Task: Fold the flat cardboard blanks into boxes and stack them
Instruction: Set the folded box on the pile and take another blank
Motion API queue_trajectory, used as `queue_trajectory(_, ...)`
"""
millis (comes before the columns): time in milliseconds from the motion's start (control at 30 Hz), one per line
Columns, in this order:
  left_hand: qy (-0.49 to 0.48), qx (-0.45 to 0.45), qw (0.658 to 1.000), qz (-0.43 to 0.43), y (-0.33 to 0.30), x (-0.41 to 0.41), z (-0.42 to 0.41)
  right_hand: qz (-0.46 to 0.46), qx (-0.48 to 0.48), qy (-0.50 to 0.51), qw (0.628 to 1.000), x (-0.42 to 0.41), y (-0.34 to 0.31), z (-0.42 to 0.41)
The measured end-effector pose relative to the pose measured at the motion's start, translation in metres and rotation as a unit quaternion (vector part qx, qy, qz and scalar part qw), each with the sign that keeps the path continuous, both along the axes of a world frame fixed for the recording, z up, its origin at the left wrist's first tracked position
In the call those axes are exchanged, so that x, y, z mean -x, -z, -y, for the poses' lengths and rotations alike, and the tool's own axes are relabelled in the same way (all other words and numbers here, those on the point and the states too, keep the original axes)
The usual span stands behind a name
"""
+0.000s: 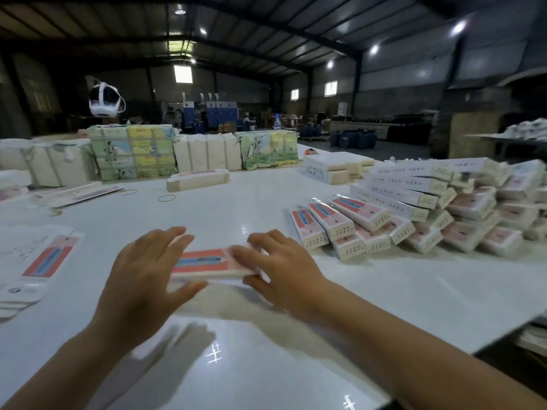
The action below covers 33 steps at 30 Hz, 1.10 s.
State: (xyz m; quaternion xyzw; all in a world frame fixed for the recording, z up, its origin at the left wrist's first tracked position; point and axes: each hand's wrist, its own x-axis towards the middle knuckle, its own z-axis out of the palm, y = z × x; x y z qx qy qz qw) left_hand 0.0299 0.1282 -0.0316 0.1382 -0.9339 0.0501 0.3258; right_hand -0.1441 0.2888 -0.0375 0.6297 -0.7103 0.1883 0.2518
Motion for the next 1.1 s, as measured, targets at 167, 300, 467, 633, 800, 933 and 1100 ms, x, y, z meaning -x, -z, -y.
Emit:
queue_trajectory(167, -0.056, -0.090, 0.994, -0.003, 0.022, 0.004, 0.017, 0.151, 0.142, 0.188, 0.960, 0.084, -0.048, -0.024)
queue_trajectory(300, -0.091, -0.207, 0.966, 0.128, 0.040, 0.013, 0.038, 0.156, 0.160, 0.343, 0.912, 0.155, -0.062, -0.061)
queue_trajectory(467, -0.084, -0.219, 0.965, 0.114, 0.048, 0.020, 0.053, 0.061, -0.003, 0.503, 0.862, 0.191, -0.038, -0.087)
queue_trajectory(633, -0.075, -0.228, 0.965, 0.106, 0.045, 0.019, 0.049, 0.040, -0.030, 0.512, 0.858, 0.188, -0.046, -0.083)
queue_trajectory(800, -0.072, -0.231, 0.966, 0.087, 0.040, 0.018, 0.037, 0.027, 0.085, 0.368, 0.926, 0.134, -0.081, -0.054)
queue_trajectory(933, -0.079, -0.233, 0.965, 0.096, 0.036, 0.019, 0.029, 0.101, 0.077, 0.138, 0.982, 0.051, -0.070, -0.009)
queue_trajectory(1100, -0.087, -0.225, 0.966, 0.091, 0.038, 0.017, 0.023, 0.050, -0.119, 0.076, 0.989, -0.012, 0.006, 0.025)
